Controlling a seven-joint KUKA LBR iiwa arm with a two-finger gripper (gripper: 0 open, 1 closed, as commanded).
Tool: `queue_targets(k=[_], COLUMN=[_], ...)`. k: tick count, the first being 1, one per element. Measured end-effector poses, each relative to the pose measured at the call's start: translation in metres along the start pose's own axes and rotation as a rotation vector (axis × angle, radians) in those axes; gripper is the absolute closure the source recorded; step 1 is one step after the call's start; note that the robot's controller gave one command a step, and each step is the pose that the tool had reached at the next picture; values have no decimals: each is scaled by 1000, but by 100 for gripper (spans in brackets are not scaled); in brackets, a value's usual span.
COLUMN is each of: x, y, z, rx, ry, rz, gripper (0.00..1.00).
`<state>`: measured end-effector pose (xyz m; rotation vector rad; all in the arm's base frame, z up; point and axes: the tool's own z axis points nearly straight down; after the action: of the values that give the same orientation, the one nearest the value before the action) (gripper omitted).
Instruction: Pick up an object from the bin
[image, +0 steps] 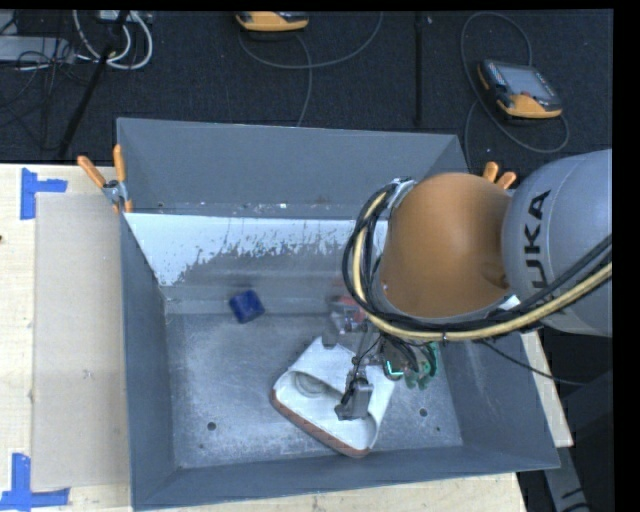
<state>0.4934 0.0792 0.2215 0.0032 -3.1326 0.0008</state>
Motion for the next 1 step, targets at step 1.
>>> queue_targets(k=[1], x=[-38], y=[7], z=[121], rx=[0], ry=[0], rz=[40], gripper=[0])
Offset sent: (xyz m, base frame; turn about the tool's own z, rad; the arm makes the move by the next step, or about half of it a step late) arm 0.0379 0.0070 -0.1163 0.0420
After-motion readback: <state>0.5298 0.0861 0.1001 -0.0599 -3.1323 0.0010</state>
